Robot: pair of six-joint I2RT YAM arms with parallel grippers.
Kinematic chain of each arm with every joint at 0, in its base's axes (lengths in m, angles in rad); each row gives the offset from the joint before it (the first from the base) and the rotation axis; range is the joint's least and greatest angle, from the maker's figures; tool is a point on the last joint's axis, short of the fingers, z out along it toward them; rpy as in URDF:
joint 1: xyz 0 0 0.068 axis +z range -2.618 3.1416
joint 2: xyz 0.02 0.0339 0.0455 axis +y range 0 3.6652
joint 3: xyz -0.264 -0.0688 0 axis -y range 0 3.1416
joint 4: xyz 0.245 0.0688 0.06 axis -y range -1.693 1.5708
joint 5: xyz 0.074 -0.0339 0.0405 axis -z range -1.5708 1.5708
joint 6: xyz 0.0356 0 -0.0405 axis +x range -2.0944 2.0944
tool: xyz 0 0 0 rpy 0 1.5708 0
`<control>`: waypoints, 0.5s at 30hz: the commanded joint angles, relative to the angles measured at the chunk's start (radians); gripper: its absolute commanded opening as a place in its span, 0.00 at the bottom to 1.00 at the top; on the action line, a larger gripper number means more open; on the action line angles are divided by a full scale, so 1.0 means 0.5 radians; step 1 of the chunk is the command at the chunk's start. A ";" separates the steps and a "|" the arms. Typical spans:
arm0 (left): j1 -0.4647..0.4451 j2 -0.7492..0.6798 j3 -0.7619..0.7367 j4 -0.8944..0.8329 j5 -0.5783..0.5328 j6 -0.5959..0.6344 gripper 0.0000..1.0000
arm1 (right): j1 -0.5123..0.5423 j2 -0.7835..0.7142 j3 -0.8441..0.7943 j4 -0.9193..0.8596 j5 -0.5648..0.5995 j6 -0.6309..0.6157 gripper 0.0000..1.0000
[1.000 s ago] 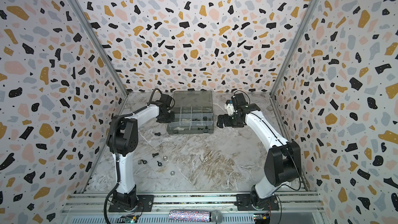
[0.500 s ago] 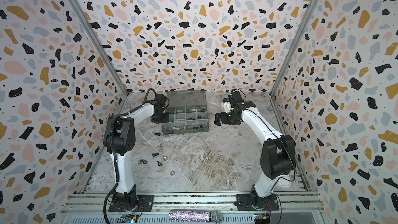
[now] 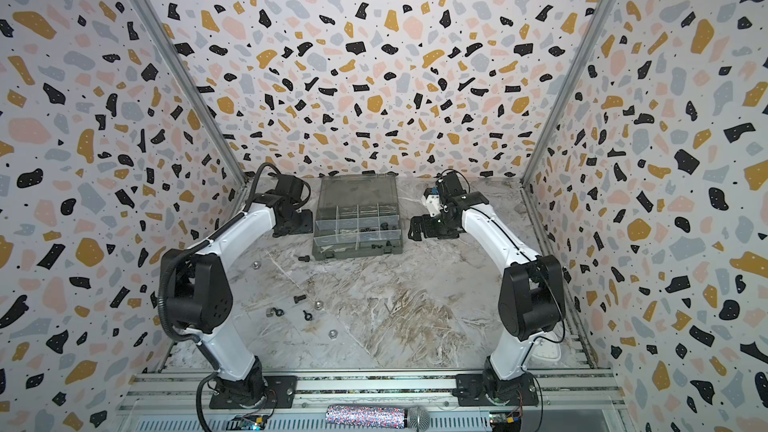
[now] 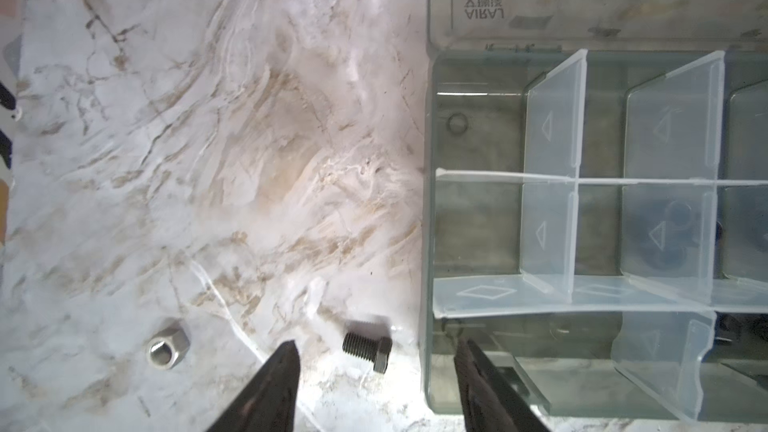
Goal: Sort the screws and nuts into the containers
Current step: 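Move the open left gripper toward another black bolt beside the box, then lower the left gripper onto the black bolt and close on it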
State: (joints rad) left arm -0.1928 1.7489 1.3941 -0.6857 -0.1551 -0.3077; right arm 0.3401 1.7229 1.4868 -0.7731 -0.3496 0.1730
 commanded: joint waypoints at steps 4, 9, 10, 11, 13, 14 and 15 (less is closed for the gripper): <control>0.007 -0.231 -0.420 0.126 -0.038 -0.188 0.59 | 0.097 -0.161 -0.018 -0.026 -0.080 -0.046 0.99; 0.008 -0.310 -0.616 0.208 -0.047 -0.246 0.59 | 0.280 -0.225 -0.023 0.019 -0.075 -0.068 0.99; 0.010 -0.307 -0.645 0.228 -0.054 -0.252 0.59 | 0.320 -0.233 -0.017 0.028 -0.068 -0.067 0.99; 0.009 -0.304 -0.681 0.257 -0.058 -0.254 0.59 | 0.354 -0.234 -0.013 0.034 -0.062 -0.065 0.99; 0.011 -0.293 -0.735 0.323 -0.049 -0.259 0.59 | 0.409 -0.240 -0.012 0.043 -0.042 -0.052 0.99; 0.008 -0.279 -0.752 0.349 -0.048 -0.260 0.59 | 0.433 -0.246 -0.010 0.041 -0.029 -0.050 0.99; 0.009 -0.266 -0.757 0.361 -0.052 -0.259 0.59 | 0.448 -0.249 -0.011 0.037 -0.018 -0.052 0.99</control>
State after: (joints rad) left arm -0.1917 1.6142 1.0351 -0.5663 -0.1669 -0.4191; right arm 0.5488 1.6371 1.4761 -0.7513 -0.3737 0.1555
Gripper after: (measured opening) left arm 0.588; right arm 0.991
